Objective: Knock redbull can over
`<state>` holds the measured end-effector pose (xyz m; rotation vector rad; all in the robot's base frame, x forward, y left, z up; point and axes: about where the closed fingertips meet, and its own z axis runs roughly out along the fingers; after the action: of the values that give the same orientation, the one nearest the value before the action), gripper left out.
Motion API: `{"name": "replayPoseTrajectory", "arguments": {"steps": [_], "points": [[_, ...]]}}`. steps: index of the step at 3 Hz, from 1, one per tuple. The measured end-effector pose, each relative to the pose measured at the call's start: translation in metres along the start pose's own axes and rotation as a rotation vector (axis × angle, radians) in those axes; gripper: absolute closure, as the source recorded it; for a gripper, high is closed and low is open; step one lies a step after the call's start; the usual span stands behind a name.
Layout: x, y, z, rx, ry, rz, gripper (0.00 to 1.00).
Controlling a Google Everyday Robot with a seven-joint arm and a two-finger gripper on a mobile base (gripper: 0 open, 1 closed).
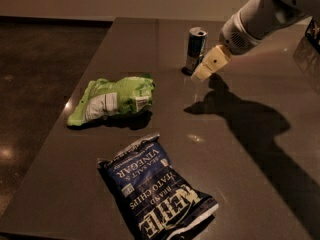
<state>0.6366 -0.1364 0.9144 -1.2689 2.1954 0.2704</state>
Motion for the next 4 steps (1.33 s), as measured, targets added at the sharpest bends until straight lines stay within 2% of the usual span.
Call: {"name": "replayPoseTrajectory", "arguments": {"steps": [1, 3, 4], "points": [[-0.006, -0.02, 0.008, 0.051, -0.06, 0.07, 0.0], [-0.03, -0.05, 0.024, 0.145, -0.156, 0.161, 0.0], [-0.04, -0.058, 0.035, 0.162, -0.183, 0.201, 0.0]]}}
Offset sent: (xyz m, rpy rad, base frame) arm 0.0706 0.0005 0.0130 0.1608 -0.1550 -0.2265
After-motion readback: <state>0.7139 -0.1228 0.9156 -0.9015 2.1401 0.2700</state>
